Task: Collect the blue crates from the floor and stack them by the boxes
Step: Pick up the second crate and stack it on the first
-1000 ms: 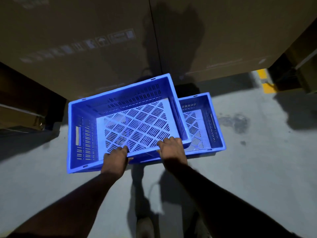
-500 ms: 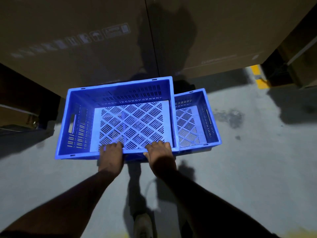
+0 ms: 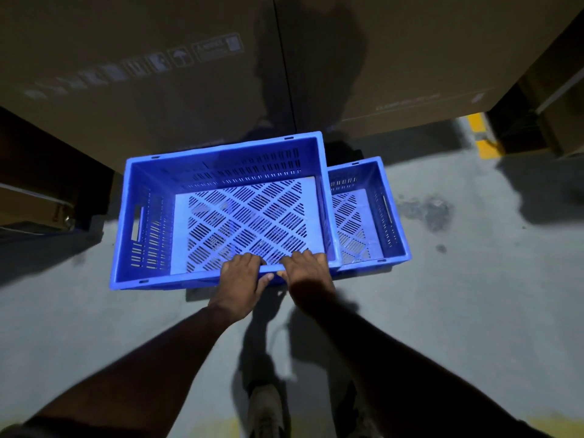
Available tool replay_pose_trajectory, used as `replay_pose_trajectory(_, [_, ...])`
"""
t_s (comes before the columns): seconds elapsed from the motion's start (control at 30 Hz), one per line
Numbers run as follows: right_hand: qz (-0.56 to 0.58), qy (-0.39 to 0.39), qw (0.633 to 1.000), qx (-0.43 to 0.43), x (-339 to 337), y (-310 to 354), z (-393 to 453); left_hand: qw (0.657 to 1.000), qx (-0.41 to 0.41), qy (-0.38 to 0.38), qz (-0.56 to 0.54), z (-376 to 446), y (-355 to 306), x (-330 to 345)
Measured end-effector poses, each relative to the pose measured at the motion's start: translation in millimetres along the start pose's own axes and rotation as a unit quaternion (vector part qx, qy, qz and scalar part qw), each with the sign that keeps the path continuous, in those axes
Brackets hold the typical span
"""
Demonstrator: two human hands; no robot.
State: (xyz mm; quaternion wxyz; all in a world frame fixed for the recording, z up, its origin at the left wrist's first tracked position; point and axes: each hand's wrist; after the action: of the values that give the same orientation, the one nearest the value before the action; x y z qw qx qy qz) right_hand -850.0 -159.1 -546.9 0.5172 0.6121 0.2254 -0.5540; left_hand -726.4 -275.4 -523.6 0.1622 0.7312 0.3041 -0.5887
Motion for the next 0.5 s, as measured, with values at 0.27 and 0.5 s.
replay_pose_trajectory(0.27, [-0.07, -0.031, 0.997, -0.016, -3.8, -16.9, -5.2, 0.999, -0.003, 0.0, -0.036, 6.7, -21.6, 0.6])
replay_pose_trajectory(0.5, [-0.004, 0.126, 0.992, 0.005, -7.4, -2.9, 15.9, 0.995, -0.082, -0.024, 0.048, -3.0, 33.3, -4.3])
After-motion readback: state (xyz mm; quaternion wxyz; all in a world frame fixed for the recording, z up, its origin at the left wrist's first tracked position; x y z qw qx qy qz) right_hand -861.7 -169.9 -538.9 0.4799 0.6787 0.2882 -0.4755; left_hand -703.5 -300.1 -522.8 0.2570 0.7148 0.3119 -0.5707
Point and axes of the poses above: each hand's wrist, its own z-axis towards the middle knuckle, its own x-axis out of the palm, y = z × x, and after that the axes turned 1 degree about z, right-handed
